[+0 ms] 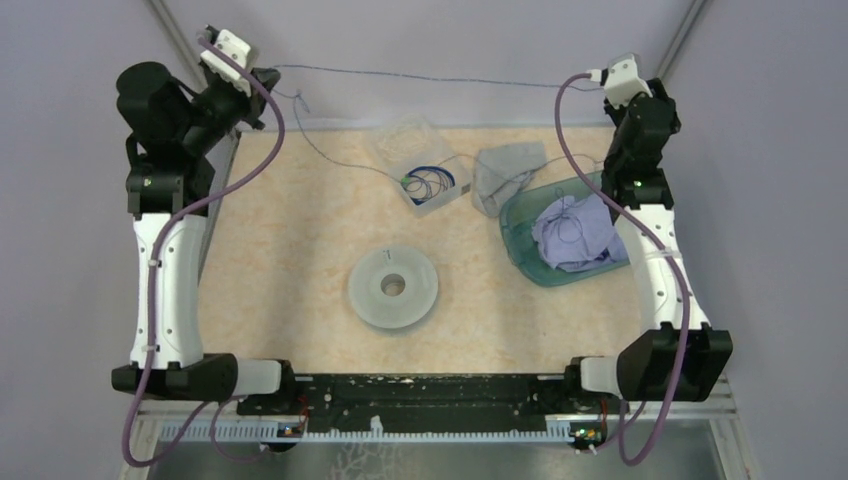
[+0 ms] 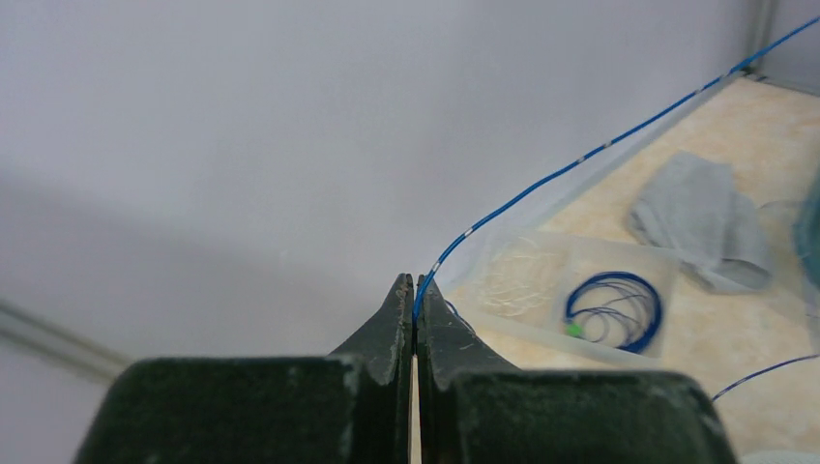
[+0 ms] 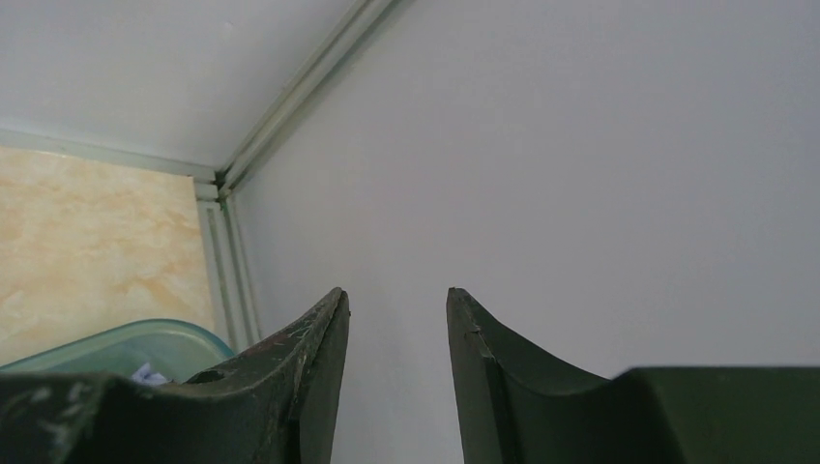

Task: Wrap the cables
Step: Adjust the cable at the center of the board.

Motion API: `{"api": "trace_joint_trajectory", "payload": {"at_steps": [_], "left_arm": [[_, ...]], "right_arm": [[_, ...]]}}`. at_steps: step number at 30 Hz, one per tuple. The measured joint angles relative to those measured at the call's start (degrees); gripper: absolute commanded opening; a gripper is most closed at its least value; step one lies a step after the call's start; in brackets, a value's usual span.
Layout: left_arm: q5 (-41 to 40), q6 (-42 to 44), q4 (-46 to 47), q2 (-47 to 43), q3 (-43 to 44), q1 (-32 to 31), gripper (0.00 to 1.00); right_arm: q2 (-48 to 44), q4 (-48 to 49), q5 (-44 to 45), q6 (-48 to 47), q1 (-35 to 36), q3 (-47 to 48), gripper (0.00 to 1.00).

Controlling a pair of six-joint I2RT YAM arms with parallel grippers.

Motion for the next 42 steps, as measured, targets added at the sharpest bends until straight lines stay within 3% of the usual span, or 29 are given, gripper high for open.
{"api": "trace_joint_trajectory", "payload": {"at_steps": [12,15,19,25,30,36,42], "left_arm": [[-6.1,3.58,3.1,2.67,0.96,11.26,0.0],[-4.31,1.79,3.32,3.19,0.98,13.4,0.0],[3.69,-5.01,3.56,3.45,1.33,13.38,0.0],[13.16,-14.03,4.66,4.22,2.75,5.79,0.0],[17.27,-17.42,4.72,4.52,1.38,-4.9,0.0],[20.04,-22.12,6.38,5.88,-2.43,-12.5,0.0],[21.07,-24.68,6.75,8.26,-5.27,-19.26,0.0]], "right_arm": [[0.15,-1.86,-1.97,-0.15,-7.76,0.42,0.41],[0.13,-6.51,-7.76,2.05,-8.11,1.7,0.41],[0.07,-16.85,-24.04,8.33,-7.61,4.52,0.46],[0.22,-26.97,-47.67,17.9,4.94,6.14,0.57],[3.85,-25.66,-65.09,29.2,11.65,10.4,0.67],[6.71,-20.76,-73.83,36.68,16.48,14.93,0.76],[6.78,-18.84,-77.96,40.09,21.94,16.24,0.76]]}}
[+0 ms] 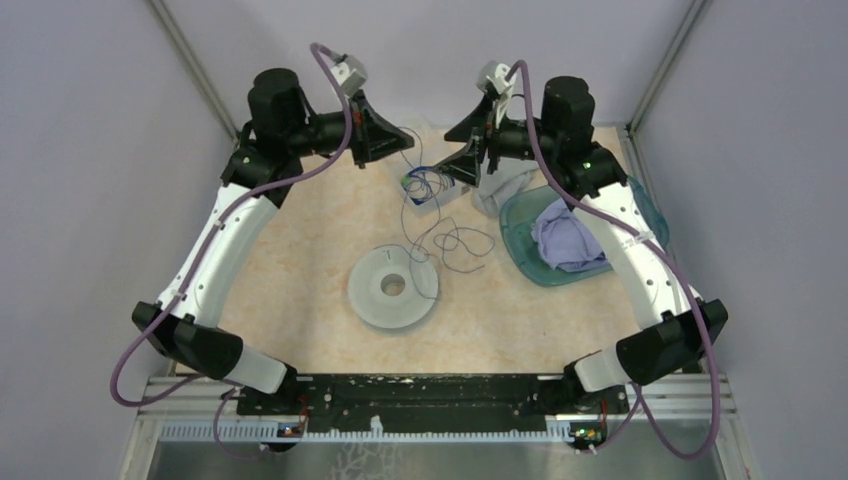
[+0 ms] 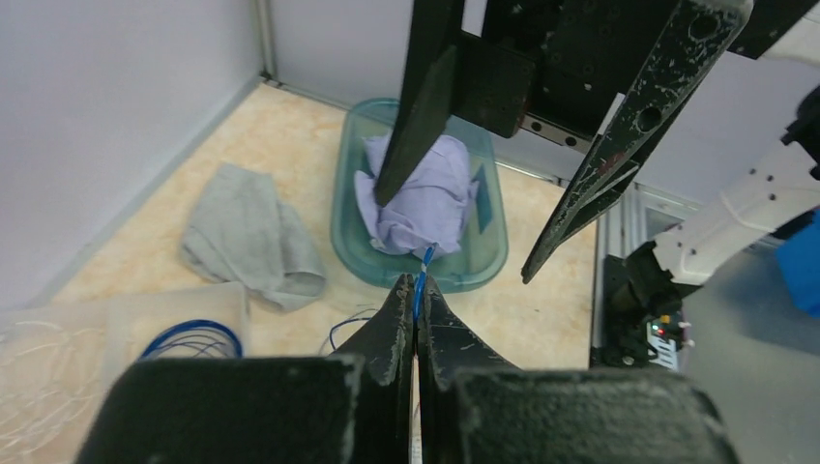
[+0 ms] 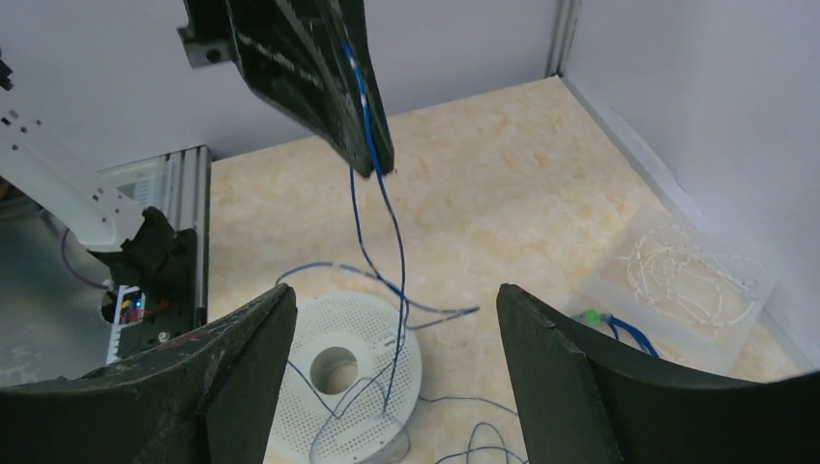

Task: Wrap the cables
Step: Adjust the cable at the center of the board.

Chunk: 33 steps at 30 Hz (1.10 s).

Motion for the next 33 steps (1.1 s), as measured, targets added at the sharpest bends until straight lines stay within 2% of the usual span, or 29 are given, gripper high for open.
{"api": "trace_joint_trajectory", "payload": {"at_steps": [4,7,17,18,19,20,27,29,31,33], "left_arm": [[0.39,-0.42,0.22,0.74,-1.4,-3.56,0.0],[0.72,-0.52,0.57,1.18,-2.03,-5.7,0.0],[0.17,-0.07,1.16,1.79,-2.51,-7.32,0.0],[0.04,0.0,1.25,1.81,-2.58,-7.32,0.0],[-0.04,0.04,1.38,1.81,-2.67,-7.3,0.0],[-0.22,0.15,1.6,1.81,-2.8,-7.28,0.0],[0.31,0.09,2.23,1.79,-3.93,-7.65,0.0],[0.33,0.07,2.6,1.77,-4.83,-7.65,0.03],[0.35,-0.04,2.93,1.77,-5.77,-7.65,0.11],[0.66,-0.13,3.43,1.77,-6.43,-7.65,0.27]], "right_arm": [[0.42,0.48,-1.01,0.76,1.05,0.98,0.74],[0.87,0.24,-1.03,0.5,1.31,1.01,0.68],[1.64,-2.12,-2.86,-2.19,2.29,0.85,0.22],[1.64,-2.47,-3.1,-2.51,2.29,0.81,0.16],[1.62,-2.6,-3.19,-2.89,2.32,0.72,0.05],[1.51,-2.62,-3.37,-3.13,2.34,0.37,0.0],[0.85,-3.54,0.7,-5.7,2.34,-0.83,0.0],[0.07,-4.31,2.49,-6.64,2.34,-1.33,0.0],[-0.81,-5.42,4.17,-7.45,2.34,-1.44,0.0],[-1.77,-6.23,5.68,-8.04,2.34,-1.44,0.0]]}}
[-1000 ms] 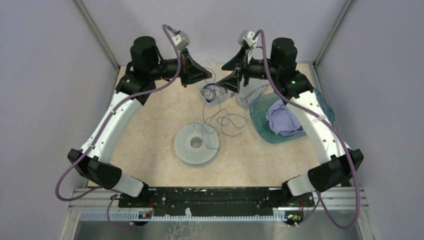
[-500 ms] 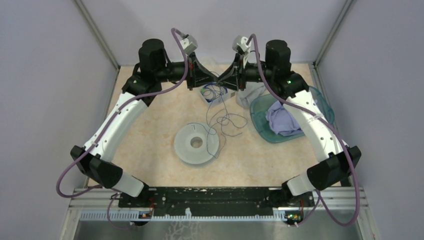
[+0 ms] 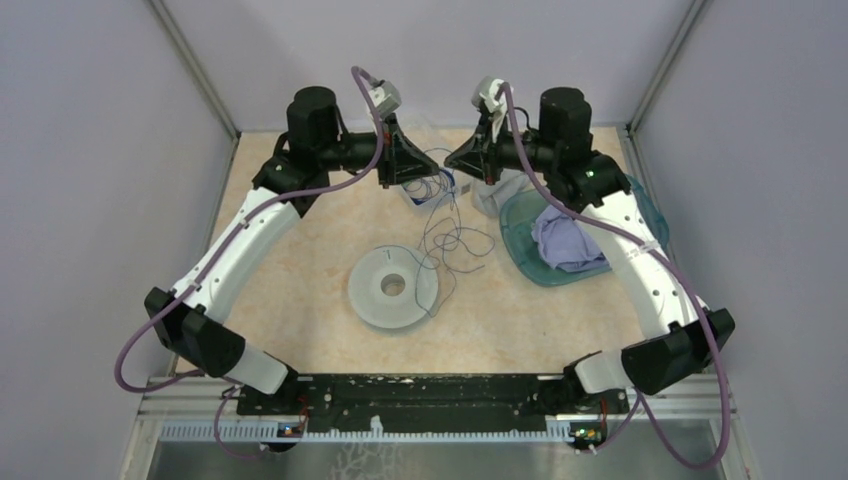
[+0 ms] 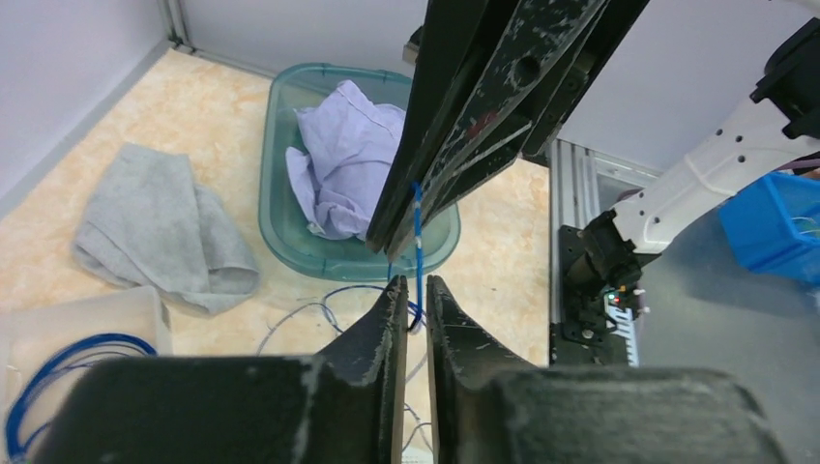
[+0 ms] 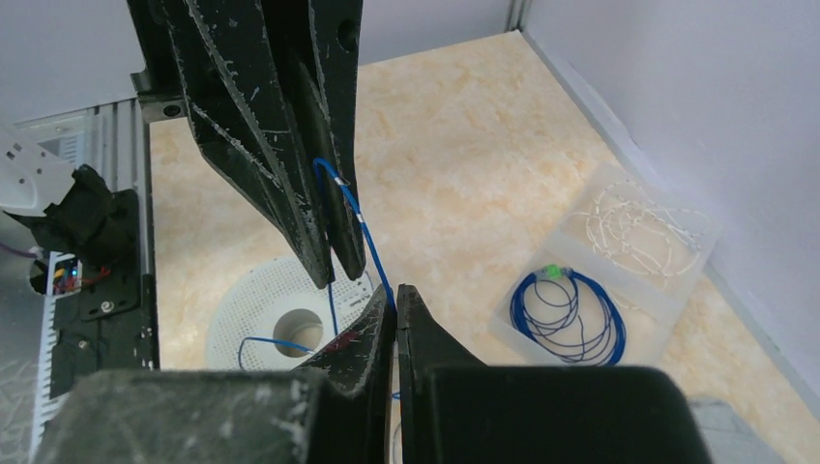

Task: Wrap the cables
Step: Adjust the cable at the center of the board.

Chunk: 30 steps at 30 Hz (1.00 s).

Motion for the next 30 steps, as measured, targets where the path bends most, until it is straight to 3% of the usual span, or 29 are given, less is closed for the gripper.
{"api": "trace_joint_trajectory", "payload": {"at_steps": [3,5,9,12,15,17,19,20,22,27,30], "left_arm": [[1.31,0.02,1.22,-0.31,-1.38,0.02,0.61],[2.16,0.33,1.79,-0.94,-2.91,0.02,0.77],[3.28,1.6,2.58,-3.54,-7.93,0.09,0.97],[3.98,1.68,3.39,-4.59,-10.64,0.02,0.99],[4.04,2.05,3.58,-4.33,-11.32,-0.09,0.92],[4.0,2.27,3.85,-4.0,-11.52,-0.5,0.77],[3.96,2.67,4.04,-3.41,-11.58,-1.4,0.53],[4.02,2.91,4.17,-3.08,-11.58,-1.79,0.33],[4.2,3.02,4.31,-2.14,-11.61,-2.56,0.04],[1.62,7.43,1.6,-0.98,-11.61,-2.84,0.0],[-3.61,13.57,-2.29,-2.12,-11.61,-2.1,0.0]], "right_arm": [[-1.49,-1.16,1.92,-0.48,-0.02,0.0,0.0],[-2.29,-1.81,3.23,-0.52,-0.02,0.02,0.0],[-2.75,-4.31,5.86,-0.35,-0.04,1.81,0.0],[-2.75,-5.68,6.8,0.26,-0.07,4.22,0.0],[-2.86,-6.34,7.52,1.07,-0.07,6.29,0.0],[-3.04,-6.62,7.91,1.51,-0.07,6.84,0.0],[-3.17,-6.78,8.31,1.75,-0.07,6.88,0.0],[-3.19,-6.88,8.66,1.97,-0.07,6.88,0.0],[-3.19,-7.13,9.4,2.19,-0.2,6.88,0.0],[-3.76,-8.07,12.63,3.45,-2.14,6.88,0.0],[-4.96,-8.48,15.82,4.74,-7.19,6.95,0.0]]}}
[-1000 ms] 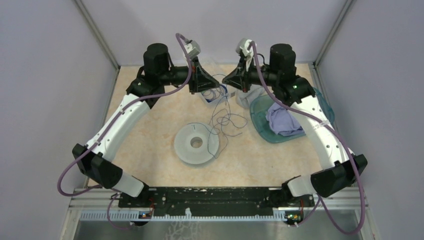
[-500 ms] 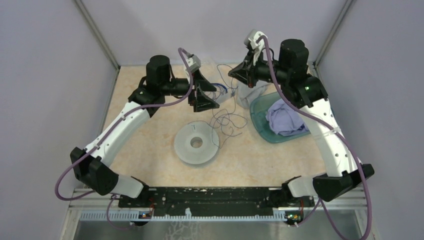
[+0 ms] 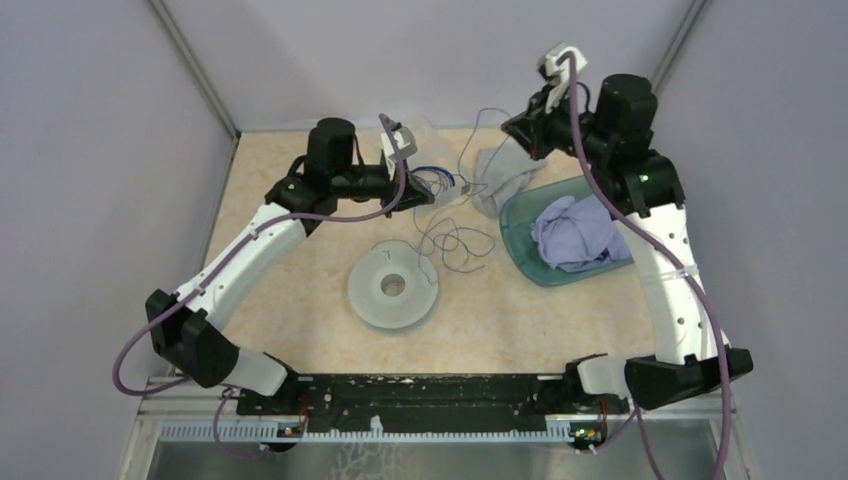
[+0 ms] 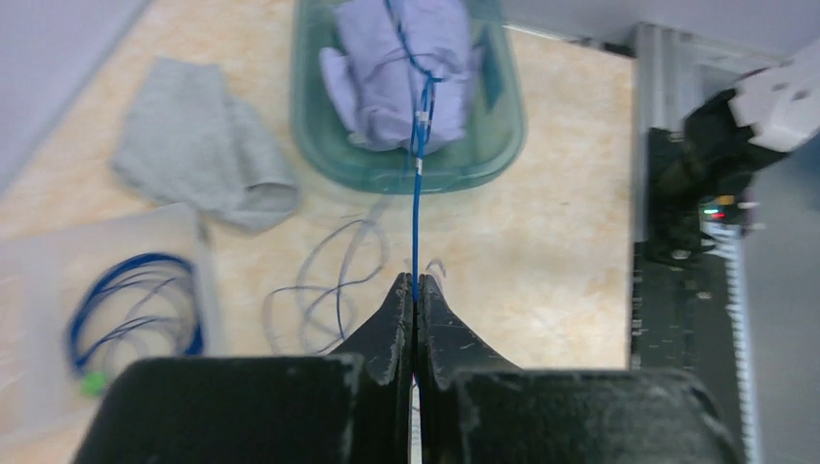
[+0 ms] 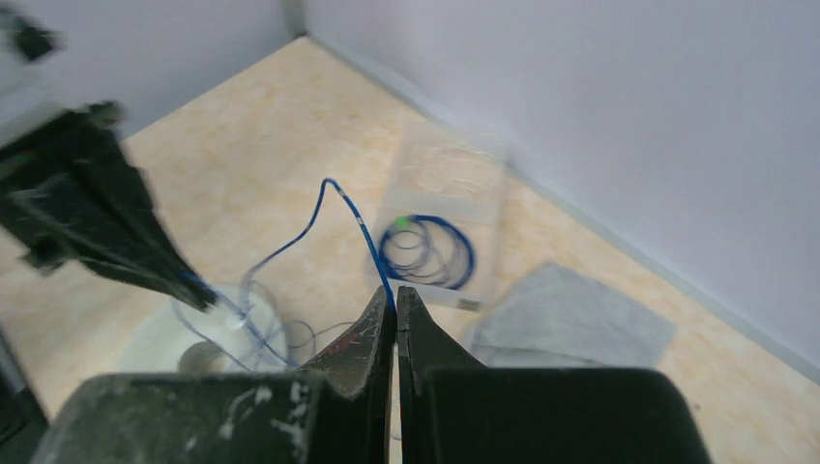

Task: Wrap the cables
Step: Adjust the cable at the center of the board.

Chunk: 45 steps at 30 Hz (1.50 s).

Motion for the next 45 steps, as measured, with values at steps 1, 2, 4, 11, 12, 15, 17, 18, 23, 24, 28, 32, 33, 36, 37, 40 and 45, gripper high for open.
{"api": "trace_joint_trajectory", "payload": {"at_steps": [1,2,4,11,12,15,17,18,23,24,28,32,33,36,37,40,45], "left_arm": [[-2.05,1.97,-1.27,-0.81,-0.02,0.39,0.0],[-4.35,4.35,-2.62,-1.92,-0.04,1.01,0.0],[-8.41,8.24,-4.33,-4.22,-0.07,2.64,0.0],[-21.84,21.64,-8.22,-9.33,3.06,13.14,0.0],[-23.04,23.04,-8.39,-9.35,3.72,14.43,0.0],[-27.74,27.76,-8.74,-9.35,5.75,18.01,0.0],[-30.4,30.58,-8.81,-9.35,7.32,19.34,0.0],[-31.39,31.65,-8.61,-9.33,8.07,19.63,0.0],[-34.53,35.41,-6.14,-9.33,13.62,19.54,0.0],[-34.42,35.71,-6.05,-9.33,14.84,19.54,0.0],[-31.71,36.2,-6.51,-9.38,17.35,19.47,0.0],[-26.56,36.74,-9.92,-9.38,17.44,19.5,0.0],[-25.44,36.96,-10.8,-9.38,17.44,19.52,0.0],[-22.12,37.73,-13.09,-9.38,17.44,20.2,0.0],[-20.96,38.12,-13.92,-9.38,17.44,20.87,0.0],[-18.78,39.17,-15.43,-9.38,17.44,22.84,0.0],[-16.9,41.22,-17.22,-9.38,17.44,29.44,0.0]], "right_arm": [[-0.42,-0.24,1.01,0.26,-1.75,0.13,0.0],[-0.83,-0.42,2.16,0.46,-4.02,0.31,0.0],[-1.84,-0.7,4.35,0.66,-7.78,0.31,0.0],[-3.63,-1.88,13.03,-2.23,-10.23,1.84,0.0],[-3.63,-2.12,14.16,-2.82,-10.25,2.49,0.0],[-3.5,-2.91,16.98,-4.66,-10.25,4.59,0.0],[-3.06,-3.43,17.79,-5.68,-10.25,6.43,0.0],[-2.69,-3.45,17.79,-6.16,-10.14,7.41,0.0],[0.04,-3.56,18.47,-8.46,-9.94,11.91,0.0],[0.39,-3.3,19.12,-9.09,-9.86,12.0,0.0],[0.57,-1.33,23.91,-12.79,-9.51,9.81,0.0],[-0.57,5.42,30.91,-18.8,-8.85,1.9,0.0],[-0.63,6.62,32.24,-20.15,-8.72,0.31,0.0],[-0.66,10.82,36.89,-24.65,-8.26,-4.83,0.0],[-0.66,12.37,38.36,-26.18,-8.17,-6.51,0.0],[-0.66,16.09,42.03,-30.01,-8.22,-9.99,0.03],[-0.63,19.58,47.25,-33.81,-11.58,-12.02,0.04]]}}
